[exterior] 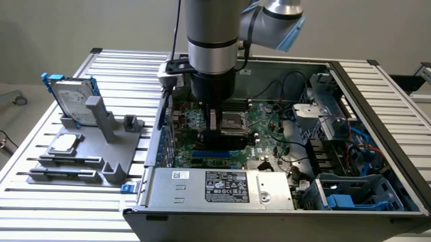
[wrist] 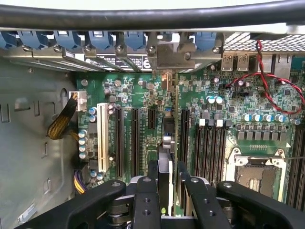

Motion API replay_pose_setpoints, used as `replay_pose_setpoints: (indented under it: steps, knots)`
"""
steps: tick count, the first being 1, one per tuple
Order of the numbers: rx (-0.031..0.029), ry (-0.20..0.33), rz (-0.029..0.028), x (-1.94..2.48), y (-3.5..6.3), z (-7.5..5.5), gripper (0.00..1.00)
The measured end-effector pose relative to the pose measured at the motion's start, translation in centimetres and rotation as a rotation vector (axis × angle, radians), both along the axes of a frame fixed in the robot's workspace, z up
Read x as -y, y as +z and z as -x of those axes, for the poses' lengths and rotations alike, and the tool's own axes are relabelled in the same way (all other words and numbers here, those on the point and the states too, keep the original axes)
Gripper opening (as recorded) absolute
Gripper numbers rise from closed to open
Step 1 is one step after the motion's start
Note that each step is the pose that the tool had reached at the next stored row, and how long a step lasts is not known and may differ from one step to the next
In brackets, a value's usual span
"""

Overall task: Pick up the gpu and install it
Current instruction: 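Insert the gpu into the slot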

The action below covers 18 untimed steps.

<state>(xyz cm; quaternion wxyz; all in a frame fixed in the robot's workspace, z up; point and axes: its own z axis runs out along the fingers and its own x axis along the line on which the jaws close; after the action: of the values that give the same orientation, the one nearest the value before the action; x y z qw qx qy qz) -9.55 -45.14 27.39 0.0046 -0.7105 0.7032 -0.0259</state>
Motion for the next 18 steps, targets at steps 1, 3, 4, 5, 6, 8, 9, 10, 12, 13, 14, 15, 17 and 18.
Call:
replay_pose_setpoints:
  steps: [1, 3, 4, 5, 6, 8, 9, 10, 12, 13, 14, 15, 17, 18]
  knots:
    - [0.0000, 0.000, -0.0003, 0.00, -0.04, 0.06, 0.27]
    - [0.0000, 0.000, -0.0008, 0.00, -0.12, 0.18, 0.27]
    - [0.0000, 0.000, -0.0009, 0.00, -0.13, 0.19, 0.27]
    - [-0.0001, 0.000, -0.0009, 0.00, -0.13, 0.19, 0.27]
    - [-0.0001, 0.000, -0.0009, 0.00, -0.13, 0.19, 0.27]
    - [0.0000, 0.000, -0.0013, 0.02, -0.16, 0.20, 0.27]
    - [0.0001, 0.000, -0.0015, 0.04, -0.19, 0.21, 0.27]
    - [-0.0001, 0.000, -0.0014, 0.06, -0.24, 0.21, 0.27]
    - [0.0000, 0.000, -0.0015, 0.10, -0.39, 0.21, 0.27]
    - [-0.0001, 0.000, -0.0016, 0.11, -0.45, 0.21, 0.27]
    - [-0.0002, 0.000, -0.0016, 0.13, -0.49, 0.22, 0.27]
    - [-0.0003, 0.000, -0.0017, 0.14, -0.54, 0.21, 0.27]
    - [-0.0006, 0.000, -0.0022, 0.17, -0.65, 0.21, 0.27]
    - [-0.0008, 0.000, -0.0024, 0.20, -0.71, 0.21, 0.27]
